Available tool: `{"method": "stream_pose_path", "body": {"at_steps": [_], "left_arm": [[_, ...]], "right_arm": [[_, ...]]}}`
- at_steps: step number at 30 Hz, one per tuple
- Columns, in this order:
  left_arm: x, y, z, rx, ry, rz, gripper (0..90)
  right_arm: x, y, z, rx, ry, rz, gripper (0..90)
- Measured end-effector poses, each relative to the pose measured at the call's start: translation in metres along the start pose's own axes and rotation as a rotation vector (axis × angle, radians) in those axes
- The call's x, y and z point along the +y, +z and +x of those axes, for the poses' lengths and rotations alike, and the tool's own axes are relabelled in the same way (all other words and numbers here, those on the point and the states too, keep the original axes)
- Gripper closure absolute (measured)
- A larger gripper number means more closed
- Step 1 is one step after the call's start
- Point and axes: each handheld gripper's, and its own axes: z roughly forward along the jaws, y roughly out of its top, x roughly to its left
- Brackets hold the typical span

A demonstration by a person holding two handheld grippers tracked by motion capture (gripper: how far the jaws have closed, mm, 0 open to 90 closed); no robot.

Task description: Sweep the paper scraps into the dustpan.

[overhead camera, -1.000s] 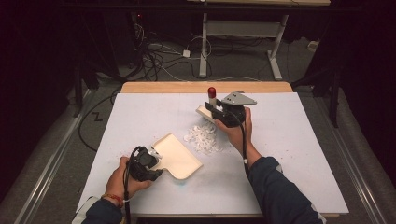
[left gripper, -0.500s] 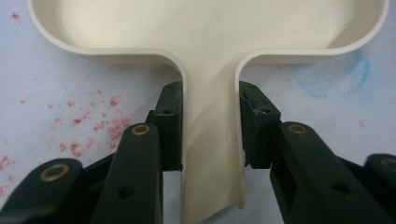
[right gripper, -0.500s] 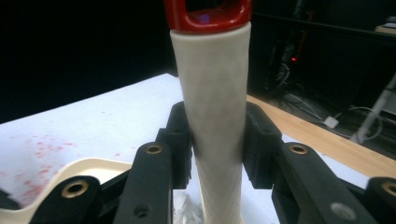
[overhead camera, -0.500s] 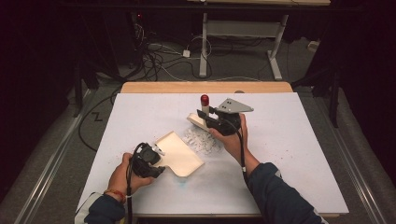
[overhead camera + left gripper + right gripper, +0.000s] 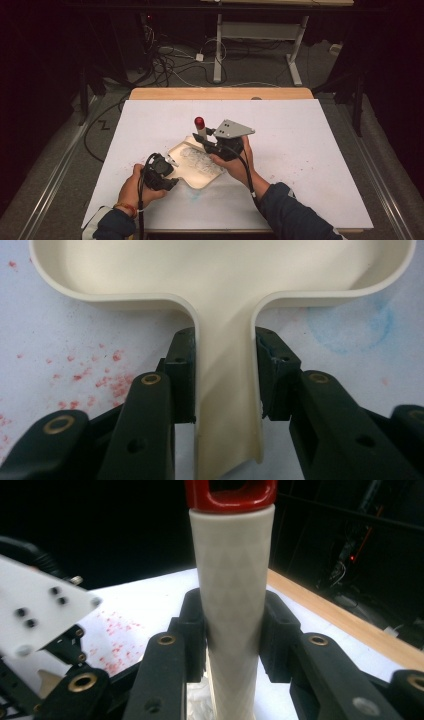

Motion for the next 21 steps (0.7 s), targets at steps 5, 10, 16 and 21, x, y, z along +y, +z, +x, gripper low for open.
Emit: {"method": "stream_pose_path", "body": {"at_steps": [5,10,16,21], "left_arm": [[0.000,0.000,0.000,0.002,0.008,0.000,62.9],[-0.001,0.000,-0.001,0.007,0.009,0.000,62.9],[-0.004,-0.001,0.001,0.011,0.017,0.004,63.0],[-0.009,0.000,0.002,0.005,0.013,0.007,63.0]], "right_arm": [[0.004,-0.001,0.007,0.010,-0.012,-0.016,70.2],[0.011,-0.006,0.000,0.003,0.003,-0.040,70.3],[0.024,-0.023,-0.012,-0.044,0.012,-0.074,70.3],[0.032,-0.052,-0.019,-0.071,0.013,-0.094,70.3]]}}
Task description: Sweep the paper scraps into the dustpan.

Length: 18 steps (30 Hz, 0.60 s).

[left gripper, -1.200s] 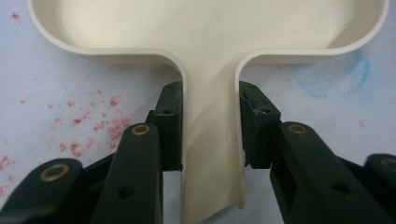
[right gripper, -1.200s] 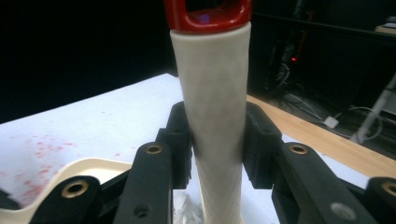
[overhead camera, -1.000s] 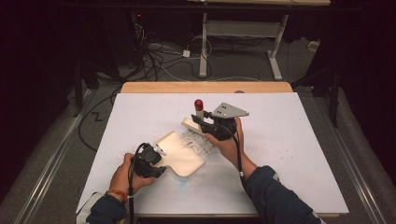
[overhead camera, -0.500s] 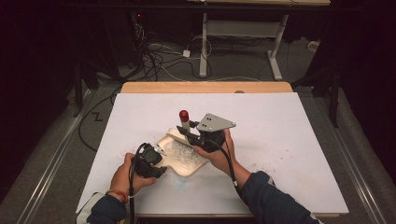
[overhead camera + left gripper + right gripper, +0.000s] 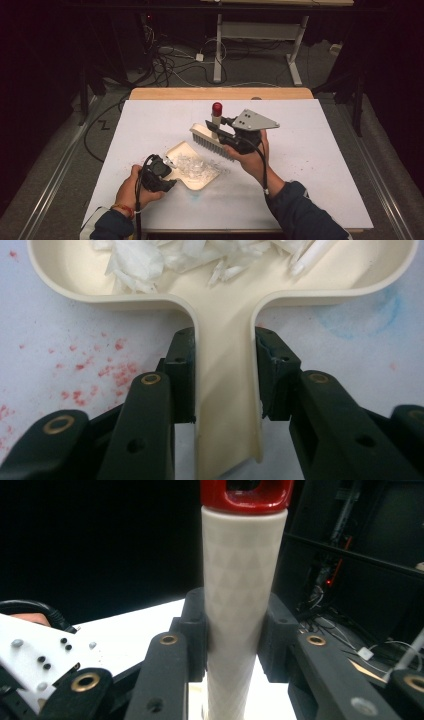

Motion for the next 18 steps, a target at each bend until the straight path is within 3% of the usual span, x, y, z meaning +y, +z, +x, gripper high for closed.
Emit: {"method": "stream_pose_path", "body": {"at_steps": [6,7,8,9,10,12,13,18], "left_arm": [[-0.001,-0.001,-0.002,0.011,0.000,0.006,63.0],[-0.002,-0.001,-0.002,0.011,0.001,0.006,63.0],[-0.002,0.000,-0.002,0.011,-0.002,0.008,63.0],[-0.002,0.000,-0.002,0.011,-0.002,0.008,63.0],[-0.003,0.000,-0.002,0.009,-0.004,0.011,63.0],[-0.003,0.001,-0.002,0.010,-0.005,0.012,63.0],[-0.003,0.001,-0.002,0.010,-0.008,0.010,63.0],[-0.003,0.002,-0.002,0.009,-0.011,0.011,63.0]], "right_arm": [[-0.006,-0.039,-0.010,-0.004,0.019,0.032,70.3],[-0.006,-0.039,-0.010,-0.004,0.019,0.032,70.3],[-0.011,-0.052,-0.012,-0.007,0.023,0.048,70.3],[-0.011,-0.052,-0.012,-0.007,0.023,0.048,70.3],[-0.017,-0.065,-0.012,-0.002,0.025,0.068,70.2],[-0.019,-0.072,-0.012,0.003,0.024,0.080,70.2],[-0.023,-0.083,-0.011,0.008,0.025,0.093,70.3],[-0.029,-0.098,-0.007,0.024,0.025,0.134,70.3]]}}
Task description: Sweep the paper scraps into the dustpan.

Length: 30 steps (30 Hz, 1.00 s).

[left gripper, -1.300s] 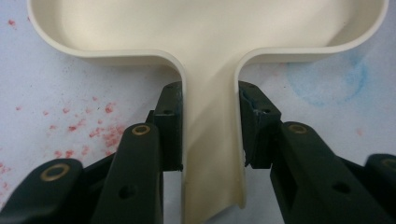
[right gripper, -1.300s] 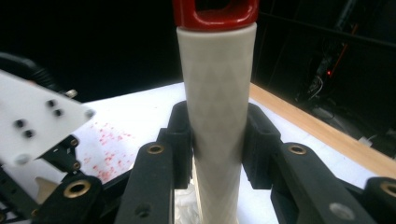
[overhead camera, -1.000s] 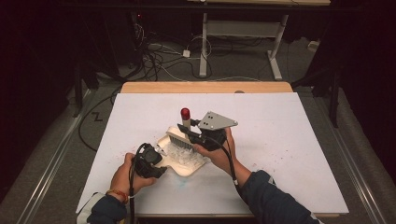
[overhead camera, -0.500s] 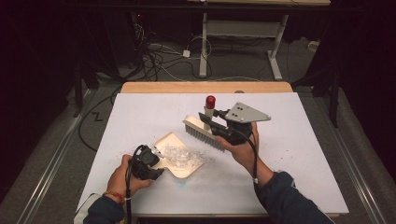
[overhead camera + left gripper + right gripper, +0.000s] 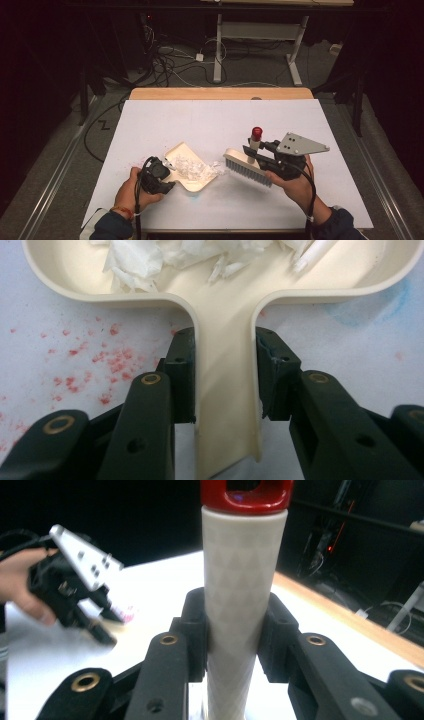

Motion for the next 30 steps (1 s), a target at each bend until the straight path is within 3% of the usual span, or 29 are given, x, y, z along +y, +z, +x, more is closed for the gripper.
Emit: {"method": "stream_pose_path", "body": {"at_steps": [3,6,20,26,30], "left_arm": [[0.000,0.000,0.000,0.000,0.002,0.000,63.0],[0.000,-0.001,0.000,0.003,0.012,0.002,63.0],[0.000,-0.002,0.000,0.012,0.029,0.012,62.9],[0.002,-0.001,0.000,0.012,0.035,0.012,62.8],[0.002,0.000,0.000,0.010,0.035,0.014,62.8]], "right_arm": [[-0.009,0.001,0.002,0.021,0.009,0.055,70.3],[-0.013,0.011,0.003,0.038,0.019,0.068,70.3],[0.002,0.068,0.020,0.075,0.015,0.006,70.3],[0.009,0.067,0.023,0.086,0.009,-0.015,70.2],[0.015,0.057,0.016,0.075,0.027,-0.040,70.2]]}}
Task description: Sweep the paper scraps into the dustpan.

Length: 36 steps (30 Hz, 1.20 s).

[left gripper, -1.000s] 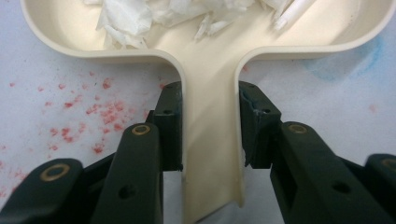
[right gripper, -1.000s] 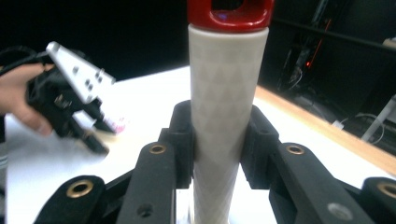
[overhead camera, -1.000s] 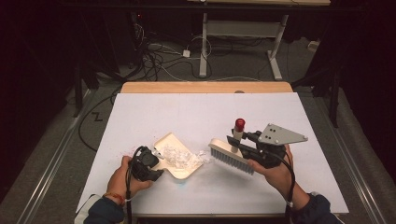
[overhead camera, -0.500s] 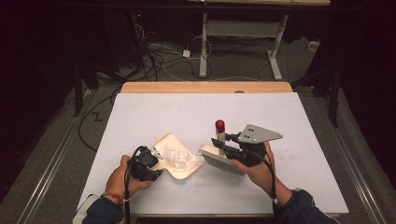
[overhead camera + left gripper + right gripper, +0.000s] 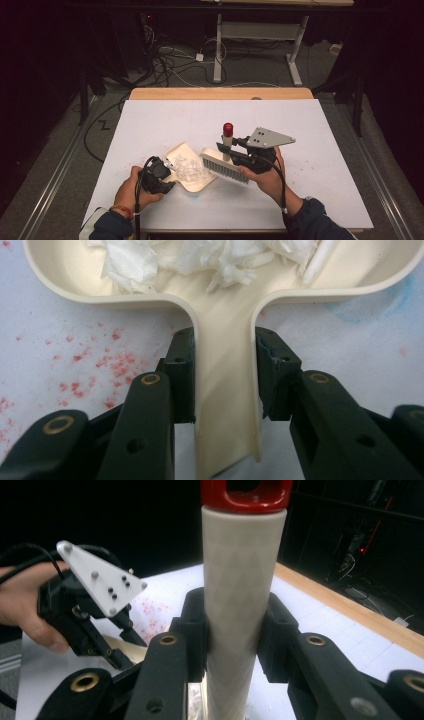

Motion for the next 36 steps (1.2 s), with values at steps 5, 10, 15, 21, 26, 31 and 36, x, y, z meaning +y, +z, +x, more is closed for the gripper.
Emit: {"method": "stream_pose_path", "body": {"at_steps": [5,10,15,21,26,31,36], "left_arm": [[0.001,-0.001,0.000,-0.001,-0.002,0.003,62.7],[0.001,0.000,0.000,-0.001,-0.004,0.003,62.7],[0.001,0.000,0.000,-0.002,-0.006,0.008,62.7],[0.001,0.001,0.000,-0.001,-0.007,0.005,62.7],[0.002,0.001,-0.001,0.000,-0.011,-0.002,62.7],[0.002,0.002,0.000,-0.003,-0.016,-0.005,62.7],[0.002,0.001,-0.001,-0.004,-0.016,-0.004,62.7]], "right_arm": [[0.009,-0.008,-0.009,-0.030,0.009,-0.039,70.2],[0.009,-0.006,-0.018,-0.075,0.012,-0.045,70.2],[0.000,0.009,-0.032,-0.197,-0.026,-0.012,70.2],[-0.018,0.040,-0.037,-0.260,-0.060,0.035,70.2],[-0.018,0.045,-0.021,-0.191,-0.036,0.036,69.9],[-0.016,0.052,0.008,-0.112,-0.070,0.043,69.5],[-0.008,0.054,0.037,-0.025,-0.100,0.026,70.2]]}}
